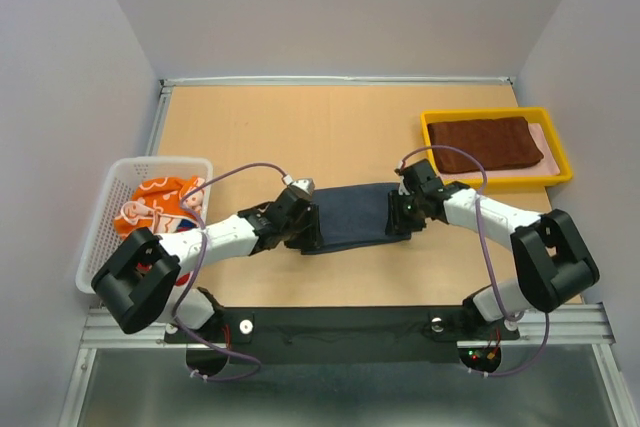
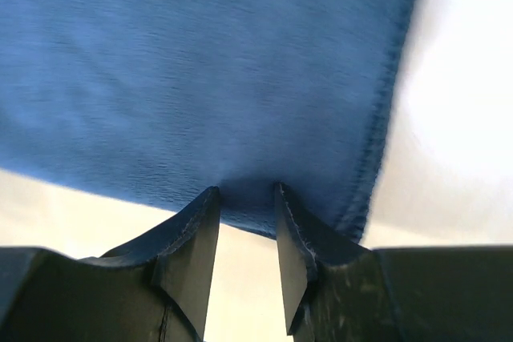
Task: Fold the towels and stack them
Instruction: Fold the towel
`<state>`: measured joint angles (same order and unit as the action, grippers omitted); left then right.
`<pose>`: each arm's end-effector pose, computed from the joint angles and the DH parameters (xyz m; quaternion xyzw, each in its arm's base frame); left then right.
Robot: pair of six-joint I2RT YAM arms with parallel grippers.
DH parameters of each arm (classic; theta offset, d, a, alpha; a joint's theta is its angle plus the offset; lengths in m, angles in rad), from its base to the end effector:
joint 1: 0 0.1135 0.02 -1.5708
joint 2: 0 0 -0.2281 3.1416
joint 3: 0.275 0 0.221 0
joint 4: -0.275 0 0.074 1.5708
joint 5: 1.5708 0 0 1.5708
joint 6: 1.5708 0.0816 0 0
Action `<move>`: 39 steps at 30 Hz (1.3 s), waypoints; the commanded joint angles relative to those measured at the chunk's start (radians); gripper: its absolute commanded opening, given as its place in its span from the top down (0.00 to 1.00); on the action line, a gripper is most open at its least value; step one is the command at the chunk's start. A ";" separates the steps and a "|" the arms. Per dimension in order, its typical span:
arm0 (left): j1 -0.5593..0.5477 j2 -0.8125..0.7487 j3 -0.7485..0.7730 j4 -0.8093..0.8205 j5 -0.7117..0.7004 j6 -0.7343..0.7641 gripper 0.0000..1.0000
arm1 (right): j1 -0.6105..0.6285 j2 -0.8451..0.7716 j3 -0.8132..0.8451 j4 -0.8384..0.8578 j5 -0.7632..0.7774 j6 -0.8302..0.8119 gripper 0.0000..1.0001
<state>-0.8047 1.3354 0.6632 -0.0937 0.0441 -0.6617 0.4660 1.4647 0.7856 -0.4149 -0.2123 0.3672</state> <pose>0.1934 -0.2062 0.1420 0.0743 0.9169 -0.2771 0.2774 0.2331 0.1365 0.1168 -0.0727 0.9638 0.1892 0.1731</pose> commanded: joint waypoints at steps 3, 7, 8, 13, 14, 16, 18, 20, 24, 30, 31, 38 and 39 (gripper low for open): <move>-0.010 0.010 -0.080 -0.001 0.017 -0.059 0.56 | -0.001 -0.066 -0.094 0.011 0.140 0.102 0.61; -0.010 -0.051 -0.102 -0.076 -0.032 -0.084 0.57 | -0.001 -0.112 -0.126 0.011 0.181 0.139 0.61; -0.010 -0.071 -0.103 -0.092 -0.036 -0.088 0.57 | -0.001 -0.127 -0.128 0.011 0.191 0.150 0.61; -0.016 -0.215 -0.070 -0.196 -0.162 -0.122 0.43 | -0.001 -0.260 -0.109 0.010 0.298 0.153 0.61; -0.019 -0.228 -0.054 -0.211 -0.171 -0.124 0.41 | 0.000 -0.270 -0.102 0.010 0.306 0.148 0.61; -0.031 -0.245 -0.005 -0.224 -0.188 -0.137 0.39 | -0.001 -0.282 -0.094 0.010 0.300 0.147 0.61; -0.042 -0.242 0.030 -0.222 -0.205 -0.145 0.39 | -0.001 -0.274 -0.089 0.011 0.280 0.148 0.61; -0.050 -0.211 0.044 -0.212 -0.228 -0.147 0.42 | -0.001 -0.244 -0.095 0.013 0.283 0.153 0.62; -0.054 -0.081 0.050 -0.147 -0.234 -0.128 0.54 | -0.001 -0.216 -0.160 0.036 0.298 0.171 0.62; -0.051 0.073 0.016 -0.078 -0.179 -0.115 0.55 | -0.003 -0.185 -0.229 0.044 0.307 0.205 0.63; -0.047 0.085 0.022 -0.083 -0.176 -0.111 0.55 | -0.003 -0.188 -0.229 0.044 0.312 0.207 0.63; 0.077 0.123 0.026 -0.095 -0.173 -0.027 0.56 | -0.003 -0.245 -0.244 0.080 0.254 0.205 0.60; 0.093 0.131 0.035 -0.106 -0.190 -0.013 0.57 | -0.001 -0.251 -0.235 0.082 0.246 0.202 0.60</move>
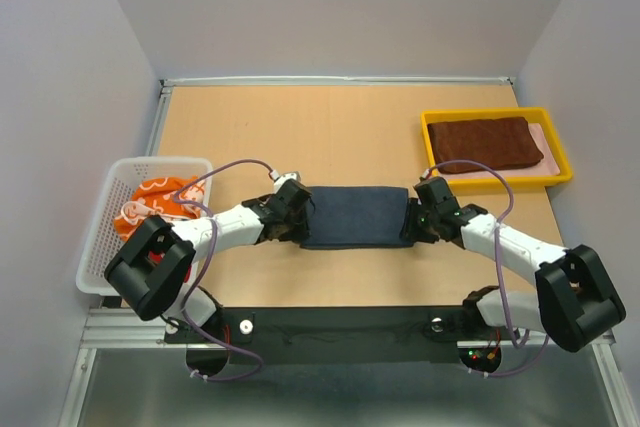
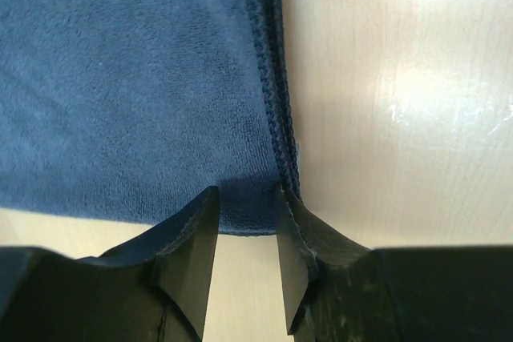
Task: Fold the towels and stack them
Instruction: Fold the towel, then neatly place the folded towel into the bin
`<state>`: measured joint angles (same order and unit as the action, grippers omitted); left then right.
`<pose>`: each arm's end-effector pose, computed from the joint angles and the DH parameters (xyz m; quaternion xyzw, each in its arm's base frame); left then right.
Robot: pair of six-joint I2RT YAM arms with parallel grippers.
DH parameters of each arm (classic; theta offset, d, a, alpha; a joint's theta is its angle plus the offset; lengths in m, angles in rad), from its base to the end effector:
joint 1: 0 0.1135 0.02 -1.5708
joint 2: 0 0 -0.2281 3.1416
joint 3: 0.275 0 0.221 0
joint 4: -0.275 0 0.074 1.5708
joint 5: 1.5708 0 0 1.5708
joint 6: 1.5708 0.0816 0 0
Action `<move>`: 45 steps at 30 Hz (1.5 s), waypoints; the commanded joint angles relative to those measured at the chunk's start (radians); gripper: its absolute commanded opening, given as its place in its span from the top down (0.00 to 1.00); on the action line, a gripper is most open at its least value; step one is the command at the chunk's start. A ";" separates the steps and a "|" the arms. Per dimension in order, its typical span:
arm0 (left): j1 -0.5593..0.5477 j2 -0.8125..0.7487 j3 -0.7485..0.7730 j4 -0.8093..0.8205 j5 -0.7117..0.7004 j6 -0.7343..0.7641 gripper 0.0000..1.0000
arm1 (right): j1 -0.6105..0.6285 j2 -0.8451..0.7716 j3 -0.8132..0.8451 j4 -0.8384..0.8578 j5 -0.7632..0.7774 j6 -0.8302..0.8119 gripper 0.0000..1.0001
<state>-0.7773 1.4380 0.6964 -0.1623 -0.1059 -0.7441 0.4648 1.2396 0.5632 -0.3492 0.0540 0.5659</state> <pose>0.2079 -0.1924 0.1183 -0.0017 0.9438 -0.1891 0.2712 0.2075 0.0991 0.1099 0.0559 0.9611 0.1100 0.2470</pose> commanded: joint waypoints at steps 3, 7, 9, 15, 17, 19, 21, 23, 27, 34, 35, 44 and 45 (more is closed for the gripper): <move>0.119 0.042 0.020 -0.075 -0.093 0.118 0.57 | 0.001 -0.042 0.036 0.015 -0.037 -0.021 0.58; 0.174 0.032 0.026 -0.108 -0.150 0.167 0.53 | -0.002 -0.071 0.085 0.012 0.009 -0.064 0.46; 0.187 0.019 0.032 -0.129 -0.182 0.195 0.48 | -0.005 -0.081 0.104 -0.002 0.062 -0.080 0.32; 0.090 -0.132 0.078 -0.092 -0.209 0.336 0.15 | -0.087 -0.101 0.118 -0.033 0.106 -0.086 0.04; -0.015 -0.183 0.113 -0.069 -0.176 0.403 0.08 | -0.154 -0.114 0.101 -0.036 0.098 -0.080 0.00; -0.088 -0.201 0.147 -0.027 -0.152 0.457 0.02 | -0.239 -0.133 0.090 -0.036 0.028 -0.081 0.00; -0.188 -0.196 0.182 0.012 -0.149 0.488 0.02 | -0.281 -0.141 0.075 -0.034 0.003 -0.084 0.00; -0.268 -0.148 0.221 0.020 -0.149 0.518 0.02 | -0.304 -0.149 0.066 -0.034 -0.009 -0.078 0.00; -0.373 0.037 0.357 0.015 -0.063 0.613 0.02 | -0.310 -0.141 0.038 -0.014 -0.096 -0.045 0.00; -0.436 0.275 0.506 -0.002 -0.021 0.690 0.20 | -0.310 -0.173 0.012 0.003 -0.155 -0.034 0.00; -0.436 0.289 0.514 0.000 -0.017 0.693 0.23 | -0.310 -0.178 0.012 0.003 -0.158 -0.035 0.00; -0.436 0.394 0.565 -0.036 -0.014 0.720 0.31 | -0.310 -0.189 -0.002 0.004 -0.174 -0.037 0.00; -0.436 0.401 0.568 -0.040 -0.009 0.720 0.32 | -0.310 -0.189 0.000 0.004 -0.177 -0.037 0.00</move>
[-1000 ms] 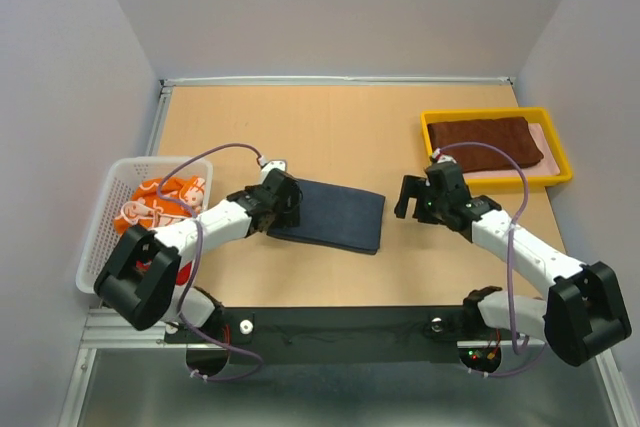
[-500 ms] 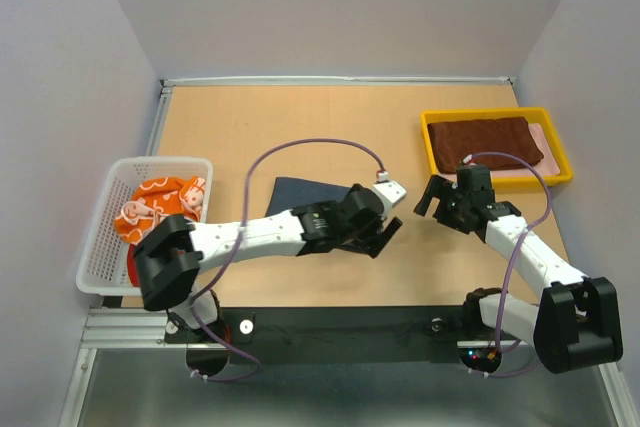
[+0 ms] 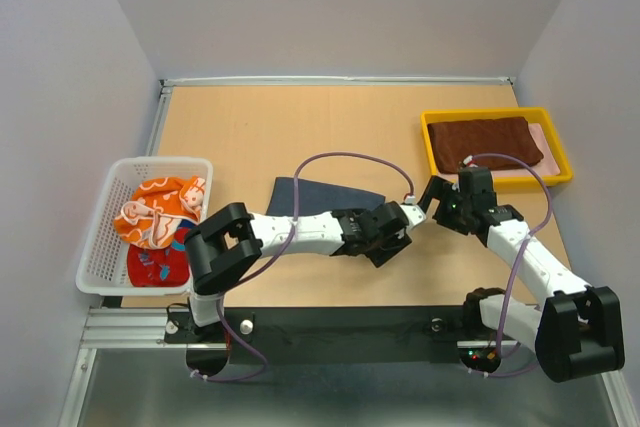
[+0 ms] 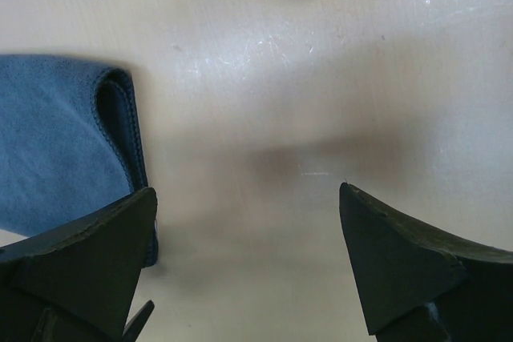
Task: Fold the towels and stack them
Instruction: Neatly place the folded towel into the bin
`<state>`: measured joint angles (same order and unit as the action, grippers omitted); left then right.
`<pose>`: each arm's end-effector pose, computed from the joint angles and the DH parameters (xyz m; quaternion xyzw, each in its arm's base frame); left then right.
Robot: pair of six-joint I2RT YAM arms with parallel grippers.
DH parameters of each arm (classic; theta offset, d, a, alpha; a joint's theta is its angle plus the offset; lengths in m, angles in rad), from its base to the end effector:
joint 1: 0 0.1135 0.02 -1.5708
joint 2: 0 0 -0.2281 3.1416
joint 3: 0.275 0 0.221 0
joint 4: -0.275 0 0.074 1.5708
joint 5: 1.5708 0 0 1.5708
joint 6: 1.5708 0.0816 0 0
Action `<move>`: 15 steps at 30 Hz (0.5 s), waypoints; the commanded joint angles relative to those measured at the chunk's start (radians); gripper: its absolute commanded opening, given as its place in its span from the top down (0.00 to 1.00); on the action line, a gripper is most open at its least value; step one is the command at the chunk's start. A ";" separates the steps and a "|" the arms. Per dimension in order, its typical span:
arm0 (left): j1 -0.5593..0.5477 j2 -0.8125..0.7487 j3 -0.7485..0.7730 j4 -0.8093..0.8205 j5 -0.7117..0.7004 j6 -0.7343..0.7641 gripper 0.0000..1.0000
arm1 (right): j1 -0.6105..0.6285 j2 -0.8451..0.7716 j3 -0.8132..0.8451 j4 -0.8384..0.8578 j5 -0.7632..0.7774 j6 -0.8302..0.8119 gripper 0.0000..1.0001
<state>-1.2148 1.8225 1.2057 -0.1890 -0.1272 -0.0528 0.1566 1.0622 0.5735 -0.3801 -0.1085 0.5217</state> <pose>0.1464 -0.3641 0.1486 0.4883 0.7870 -0.1731 0.3351 0.2209 0.0438 0.1474 0.1519 0.9255 0.1622 0.3068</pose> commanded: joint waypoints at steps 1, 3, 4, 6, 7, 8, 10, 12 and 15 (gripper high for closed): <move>0.001 0.032 0.060 -0.015 0.014 0.030 0.33 | -0.002 -0.013 -0.014 0.035 -0.014 0.008 0.00; 0.001 0.044 0.064 -0.015 0.012 0.031 0.34 | -0.002 -0.019 -0.014 0.033 -0.014 0.009 0.00; 0.000 0.052 0.066 -0.017 0.012 0.033 0.35 | -0.002 -0.022 -0.014 0.033 -0.017 0.011 0.00; 0.001 0.061 0.071 -0.017 0.015 0.036 0.35 | -0.002 -0.027 -0.014 0.033 -0.029 0.017 0.00; 0.001 0.064 0.075 -0.018 0.015 0.034 0.35 | -0.002 -0.031 -0.014 0.033 -0.034 0.020 0.00; 0.000 0.072 0.078 -0.021 0.014 0.034 0.35 | -0.002 -0.033 -0.017 0.033 -0.037 0.023 0.00; 0.001 0.078 0.086 -0.024 0.001 0.033 0.36 | -0.002 -0.033 -0.018 0.033 -0.048 0.026 0.00; 0.001 0.089 0.087 -0.029 -0.011 0.031 0.41 | -0.002 -0.033 -0.018 0.033 -0.059 0.024 0.00; 0.001 0.109 0.094 -0.041 -0.026 0.030 0.48 | -0.002 -0.033 -0.020 0.033 -0.082 0.032 0.00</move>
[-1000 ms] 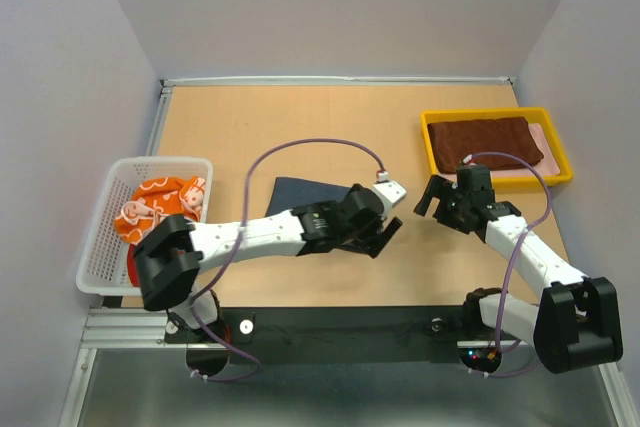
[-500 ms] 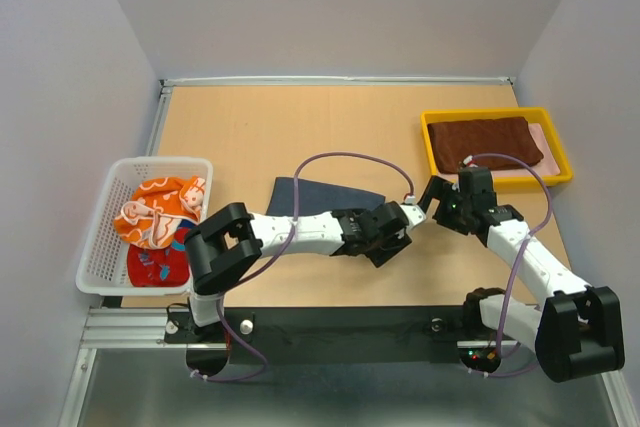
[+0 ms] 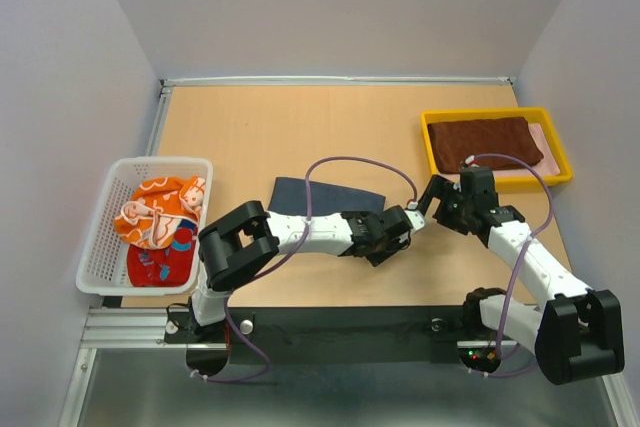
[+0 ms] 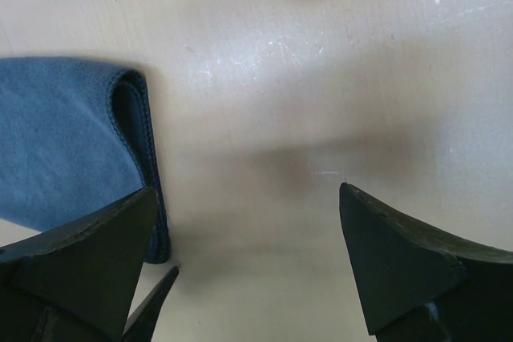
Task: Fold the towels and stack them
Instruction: Neatly place the folded towel into the bin
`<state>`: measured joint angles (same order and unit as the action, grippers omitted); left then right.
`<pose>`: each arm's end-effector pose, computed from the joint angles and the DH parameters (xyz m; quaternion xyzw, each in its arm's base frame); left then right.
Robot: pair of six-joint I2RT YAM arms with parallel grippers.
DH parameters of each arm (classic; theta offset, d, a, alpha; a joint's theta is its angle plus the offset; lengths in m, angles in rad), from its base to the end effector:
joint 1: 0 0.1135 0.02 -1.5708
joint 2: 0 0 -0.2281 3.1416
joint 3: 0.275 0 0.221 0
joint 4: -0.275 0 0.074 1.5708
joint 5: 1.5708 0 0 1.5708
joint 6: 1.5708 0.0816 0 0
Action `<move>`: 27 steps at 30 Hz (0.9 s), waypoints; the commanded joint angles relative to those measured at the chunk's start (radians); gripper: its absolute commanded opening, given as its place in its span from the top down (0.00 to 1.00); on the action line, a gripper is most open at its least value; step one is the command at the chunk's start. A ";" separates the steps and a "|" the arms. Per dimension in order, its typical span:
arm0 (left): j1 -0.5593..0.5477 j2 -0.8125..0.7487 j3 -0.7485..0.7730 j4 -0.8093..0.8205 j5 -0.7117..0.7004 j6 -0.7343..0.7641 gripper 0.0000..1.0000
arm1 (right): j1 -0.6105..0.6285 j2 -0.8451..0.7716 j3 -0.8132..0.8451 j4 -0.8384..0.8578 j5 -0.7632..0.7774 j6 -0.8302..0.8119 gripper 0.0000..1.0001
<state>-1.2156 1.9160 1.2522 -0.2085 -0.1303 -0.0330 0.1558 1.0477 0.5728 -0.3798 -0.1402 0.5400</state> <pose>0.1495 -0.3726 0.1257 0.5042 0.7909 -0.1500 0.3128 0.2198 0.0461 0.1504 0.1543 0.9218 0.1809 0.3063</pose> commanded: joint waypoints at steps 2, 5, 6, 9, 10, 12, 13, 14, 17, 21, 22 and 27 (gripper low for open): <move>0.002 0.032 0.046 -0.025 -0.026 0.012 0.58 | -0.001 -0.021 -0.019 0.035 -0.059 0.018 0.00; 0.005 0.037 0.036 -0.017 -0.029 0.005 0.73 | -0.001 -0.023 -0.021 0.035 -0.076 0.025 0.00; 0.007 0.037 0.032 -0.014 -0.029 0.004 0.76 | -0.001 -0.022 -0.019 0.035 -0.081 0.029 0.00; 0.010 0.020 0.015 0.001 -0.032 0.001 0.97 | -0.001 -0.011 -0.016 0.044 -0.096 0.044 0.00; 0.013 0.006 0.012 0.006 -0.032 -0.001 1.00 | -0.002 -0.008 -0.016 0.051 -0.104 0.051 0.00; 0.014 -0.008 0.006 0.014 -0.032 -0.005 1.00 | -0.001 0.001 -0.016 0.070 -0.134 0.076 0.00; 0.016 -0.017 -0.002 0.024 -0.025 -0.008 1.00 | -0.001 0.011 -0.019 0.081 -0.147 0.089 0.00; 0.018 -0.038 -0.008 0.034 -0.022 -0.010 1.00 | -0.001 0.015 -0.021 0.109 -0.160 0.100 0.00; 0.024 -0.086 -0.027 0.064 0.007 -0.021 1.00 | -0.001 0.052 -0.050 0.191 -0.226 0.158 0.00; 0.031 -0.126 -0.036 0.086 0.024 -0.031 1.00 | 0.001 0.141 -0.100 0.340 -0.363 0.282 0.00; 0.031 -0.129 -0.037 0.092 0.026 -0.033 1.00 | 0.001 0.164 -0.106 0.370 -0.378 0.299 0.00; 0.041 -0.147 -0.036 0.103 0.034 -0.057 1.00 | 0.047 0.279 -0.126 0.507 -0.387 0.374 0.00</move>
<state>-1.1820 1.8290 1.2186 -0.1467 -0.1127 -0.0608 0.1631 1.2755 0.4603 -0.0174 -0.4789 0.8356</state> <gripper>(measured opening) 0.037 0.997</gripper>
